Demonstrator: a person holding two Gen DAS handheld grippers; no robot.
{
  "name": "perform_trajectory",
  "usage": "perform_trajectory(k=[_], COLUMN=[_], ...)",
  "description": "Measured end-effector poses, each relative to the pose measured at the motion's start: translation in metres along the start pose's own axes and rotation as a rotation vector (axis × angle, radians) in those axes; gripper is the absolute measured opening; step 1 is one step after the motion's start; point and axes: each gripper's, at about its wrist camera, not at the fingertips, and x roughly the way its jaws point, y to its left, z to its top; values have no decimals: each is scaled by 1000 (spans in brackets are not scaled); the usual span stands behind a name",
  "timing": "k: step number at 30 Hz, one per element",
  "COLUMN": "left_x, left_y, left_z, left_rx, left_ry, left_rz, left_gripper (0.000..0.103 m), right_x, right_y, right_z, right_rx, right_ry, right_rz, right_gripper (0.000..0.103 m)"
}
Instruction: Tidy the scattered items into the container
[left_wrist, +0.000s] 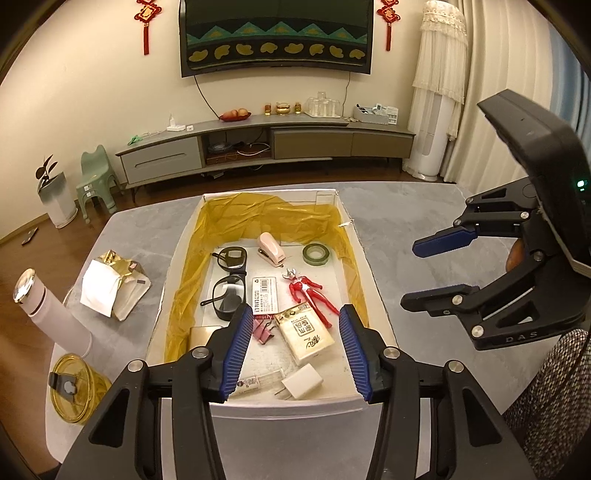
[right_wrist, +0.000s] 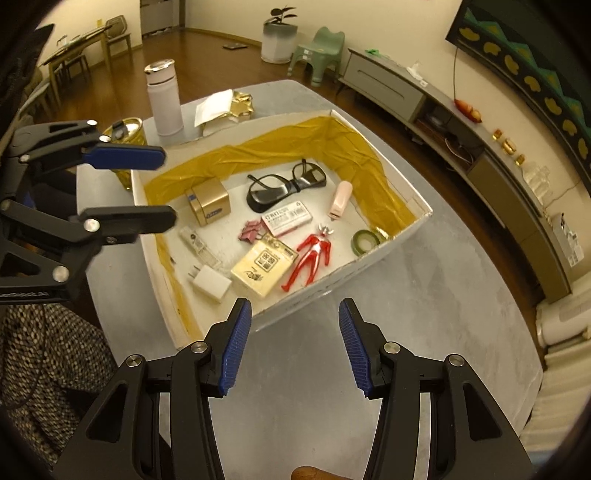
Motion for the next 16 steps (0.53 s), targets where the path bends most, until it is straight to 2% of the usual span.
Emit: perform_trajectory(k=[10, 16], left_x=[-9, -10], left_y=[-3, -3], left_z=[-1, -1], left_rx=[8, 9], left_ry=[-11, -9], left_rz=[17, 25], left_gripper=[54, 54], right_x=[-5, -12], right_y=[4, 10], right_z=[0, 0], right_rx=[25, 6], right_ry=[-19, -24], right_rz=[74, 66], right_gripper=[53, 53])
